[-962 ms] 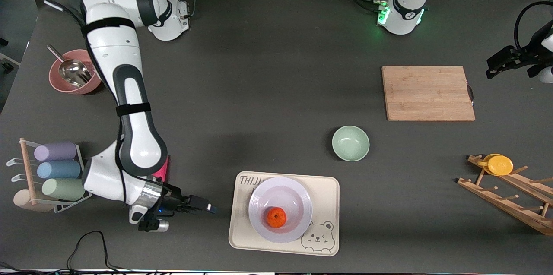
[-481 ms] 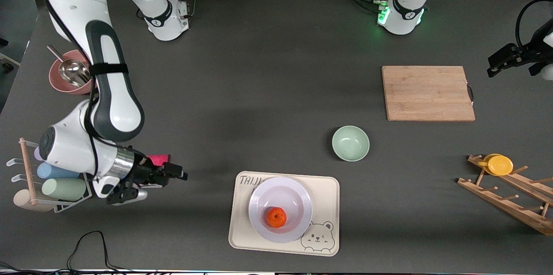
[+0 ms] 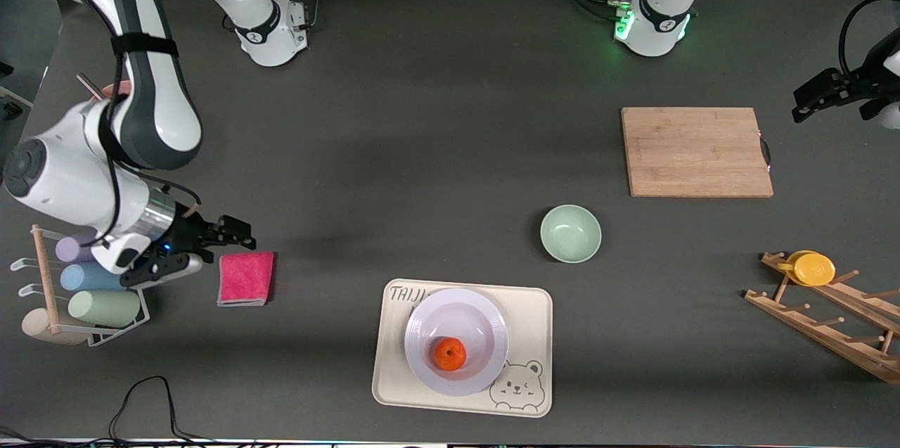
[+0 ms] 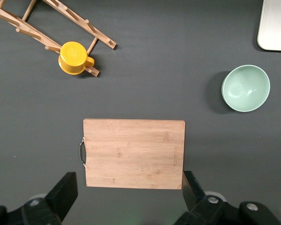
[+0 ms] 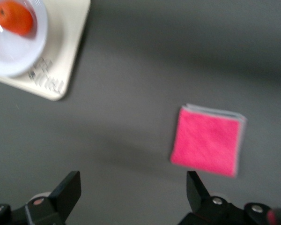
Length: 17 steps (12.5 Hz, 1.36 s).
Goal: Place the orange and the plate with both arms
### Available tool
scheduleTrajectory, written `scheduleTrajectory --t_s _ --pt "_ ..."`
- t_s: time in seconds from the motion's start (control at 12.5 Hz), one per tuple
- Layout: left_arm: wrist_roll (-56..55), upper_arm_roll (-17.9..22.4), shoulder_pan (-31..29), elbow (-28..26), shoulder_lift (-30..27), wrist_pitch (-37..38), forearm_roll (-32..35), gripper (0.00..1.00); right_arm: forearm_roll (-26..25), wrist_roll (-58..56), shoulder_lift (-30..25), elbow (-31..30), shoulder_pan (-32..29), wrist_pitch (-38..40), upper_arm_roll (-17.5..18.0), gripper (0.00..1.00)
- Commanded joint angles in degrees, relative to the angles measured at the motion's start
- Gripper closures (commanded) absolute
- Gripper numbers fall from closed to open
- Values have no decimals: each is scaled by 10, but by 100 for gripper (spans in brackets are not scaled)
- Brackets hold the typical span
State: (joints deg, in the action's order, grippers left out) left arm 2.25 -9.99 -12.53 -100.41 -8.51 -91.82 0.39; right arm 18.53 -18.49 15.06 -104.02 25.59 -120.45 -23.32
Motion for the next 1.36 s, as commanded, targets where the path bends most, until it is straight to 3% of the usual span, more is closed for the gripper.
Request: scheduleTrajectory --t_s 0.0,0.16,0.32,0.64,0.96,1.04,1.2,1.28 --pt "1 -2 3 -2 -12 7 3 0 -58 -2 -56 -32 65 34 -64 0" --pt "-2 -3 3 -2 -12 9 3 0 -62 33 -90 -29 89 64 -91 0" --pt "-5 -2 3 -2 -13 22 1 0 -71 110 -98 5 88 123 -91 0" --pt "4 3 -3 -2 -14 28 -6 0 -90 156 -98 90 87 220 -92 0" --pt "3 3 -4 -1 -13 27 -8 0 -113 158 -100 110 79 240 -85 0" --pt "3 4 -4 4 -12 29 -8 0 -112 164 -101 113 46 247 -63 0" --pt "4 4 -3 5 -9 32 -7 0 -113 166 -108 111 -72 261 62 0" --pt "7 4 -2 7 -9 33 -6 0 -113 176 -116 105 -111 261 107 0"
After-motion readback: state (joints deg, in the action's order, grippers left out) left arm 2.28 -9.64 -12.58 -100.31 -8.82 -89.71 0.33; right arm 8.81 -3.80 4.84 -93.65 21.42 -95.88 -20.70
